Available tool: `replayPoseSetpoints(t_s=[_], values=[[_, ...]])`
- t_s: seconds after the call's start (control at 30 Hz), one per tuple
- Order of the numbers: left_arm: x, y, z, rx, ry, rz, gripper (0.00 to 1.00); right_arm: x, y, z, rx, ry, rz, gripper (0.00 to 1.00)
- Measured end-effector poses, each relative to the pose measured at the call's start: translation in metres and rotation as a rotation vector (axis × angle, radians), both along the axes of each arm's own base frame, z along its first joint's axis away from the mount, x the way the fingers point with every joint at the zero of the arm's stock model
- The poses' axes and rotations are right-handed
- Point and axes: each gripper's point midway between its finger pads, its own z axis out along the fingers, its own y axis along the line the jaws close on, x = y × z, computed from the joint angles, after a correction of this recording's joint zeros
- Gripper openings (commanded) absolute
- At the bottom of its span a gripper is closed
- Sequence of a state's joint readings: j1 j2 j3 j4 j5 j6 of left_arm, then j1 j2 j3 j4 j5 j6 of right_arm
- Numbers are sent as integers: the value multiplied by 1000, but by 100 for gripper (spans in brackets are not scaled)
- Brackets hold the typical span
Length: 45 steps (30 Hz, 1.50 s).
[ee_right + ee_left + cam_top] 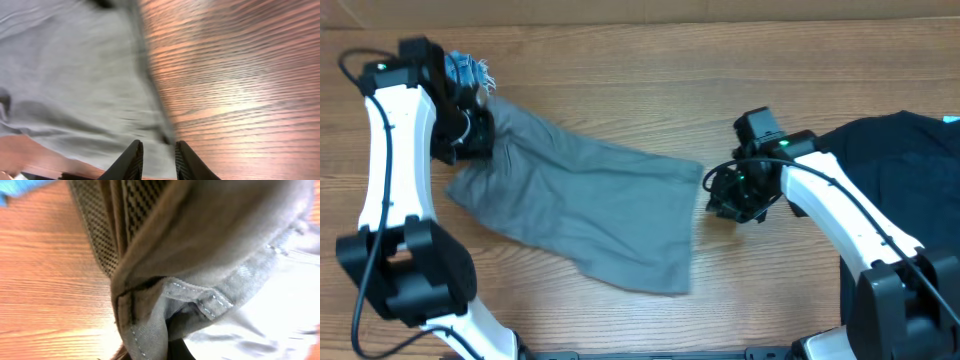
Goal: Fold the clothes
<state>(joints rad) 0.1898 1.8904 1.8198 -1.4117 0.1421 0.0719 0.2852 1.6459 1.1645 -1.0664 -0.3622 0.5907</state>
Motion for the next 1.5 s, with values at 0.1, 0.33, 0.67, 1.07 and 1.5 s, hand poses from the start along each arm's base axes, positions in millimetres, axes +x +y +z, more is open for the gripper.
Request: replayPoseSetpoints(t_s=[0.1, 0.33, 0.67, 1.07, 1.5], values=[[-2, -23, 17, 1, -27, -32, 4, 3, -11, 0, -10, 5, -32, 25], [-7, -120, 16, -28, -19, -222, 4, 6, -25, -1, -34, 4, -58, 29], [-41, -234, -6, -12, -5, -418, 16, 8, -30, -3, -65, -5, -59, 29], [-92, -290, -57, -95, 148, -447, 36, 9, -35, -5, -97, -13, -58, 38], [-55, -218, -30, 76, 116, -328, 52, 12, 17, 6, 68, -149, 212, 57]])
